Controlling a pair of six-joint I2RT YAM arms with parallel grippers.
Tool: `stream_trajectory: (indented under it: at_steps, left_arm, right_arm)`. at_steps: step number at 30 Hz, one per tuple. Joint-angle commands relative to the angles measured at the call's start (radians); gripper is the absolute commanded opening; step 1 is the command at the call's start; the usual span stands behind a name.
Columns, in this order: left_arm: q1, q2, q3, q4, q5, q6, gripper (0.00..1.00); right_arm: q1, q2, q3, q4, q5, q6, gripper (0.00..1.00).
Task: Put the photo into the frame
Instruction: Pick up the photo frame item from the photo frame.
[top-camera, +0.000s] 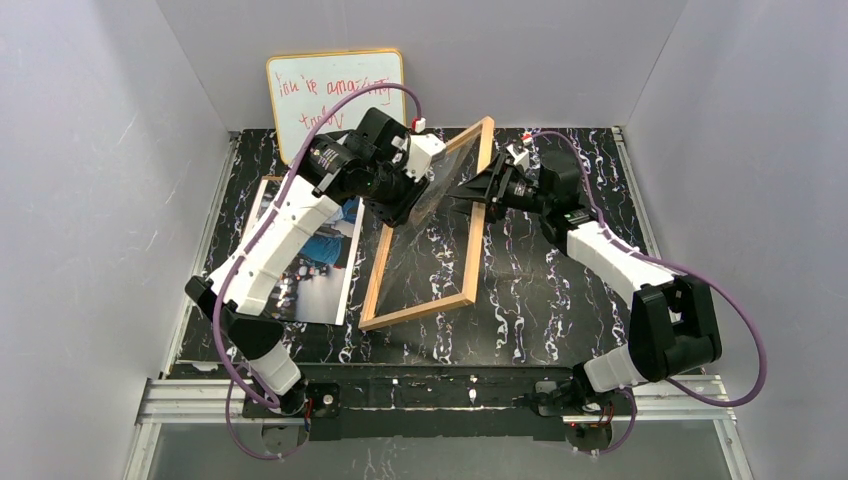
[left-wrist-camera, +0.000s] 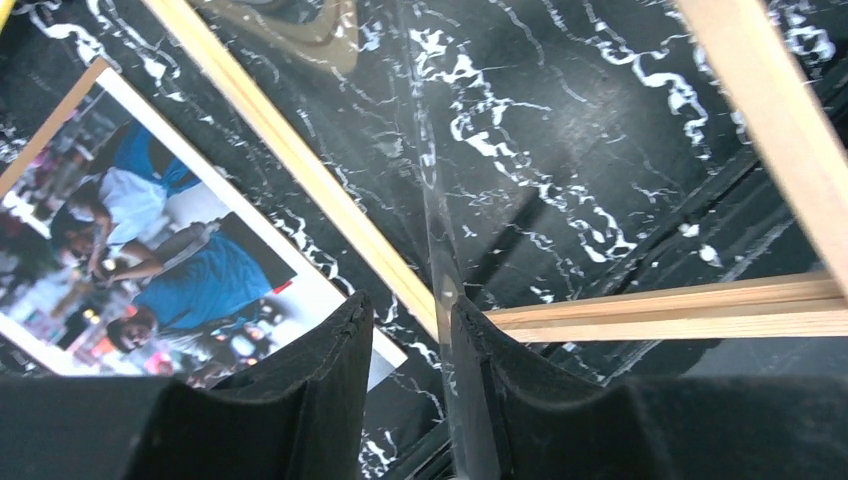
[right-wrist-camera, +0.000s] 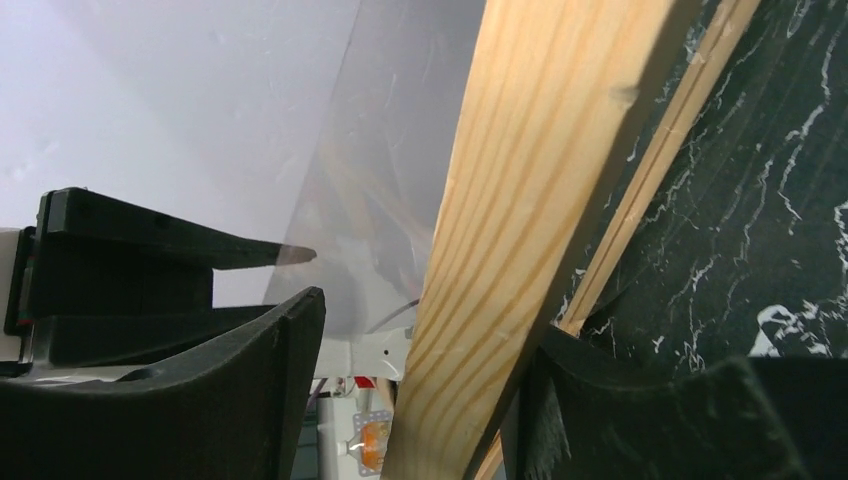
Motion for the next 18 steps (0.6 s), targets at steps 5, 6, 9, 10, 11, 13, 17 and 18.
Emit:
stream_trajectory:
  at_steps: [5,6,9,10,11,13,17,18]
  left_arm:
    - [-0.002,-0.012,-0.02,-0.067,-0.141,0.084,0.1]
    - [-0.001,-0.007,-0.001,-0.079,-0.137,0.083,0.05]
    - [-0.001,0.001,0.048,-0.097,-0.14,0.084,0.0]
    - [-0.001,-0.001,0.056,-0.097,-0.148,0.084,0.0]
    - [-0.002,-0.006,0.058,-0.091,-0.161,0.086,0.0]
    - [0.0,-0.026,0.051,-0.066,-0.193,0.086,0.0]
    - [0.001,-0.073,0.028,0.009,-0.259,0.106,0.0]
    - [0.001,-0.085,0.022,0.03,-0.276,0.12,0.0]
  right_arm:
    - [-0.043,-0.059,0.01,-0.14,-0.053,-0.168,0.64]
    - [-0.045,-0.059,0.017,-0.175,-0.045,-0.198,0.64]
    - [-0.056,-0.056,0.011,-0.246,-0.032,-0.267,0.62]
    - [-0.062,-0.054,0.006,-0.269,-0.025,-0.29,0.62]
    - [-0.067,-0.052,0.0,-0.297,-0.016,-0.314,0.61]
    - [-0.078,-0.046,-0.01,-0.352,0.008,-0.374,0.6]
    - [-0.105,-0.019,-0.023,-0.48,0.045,-0.486,0.52]
    - [-0.108,-0.013,-0.019,-0.514,0.074,-0.527,0.49]
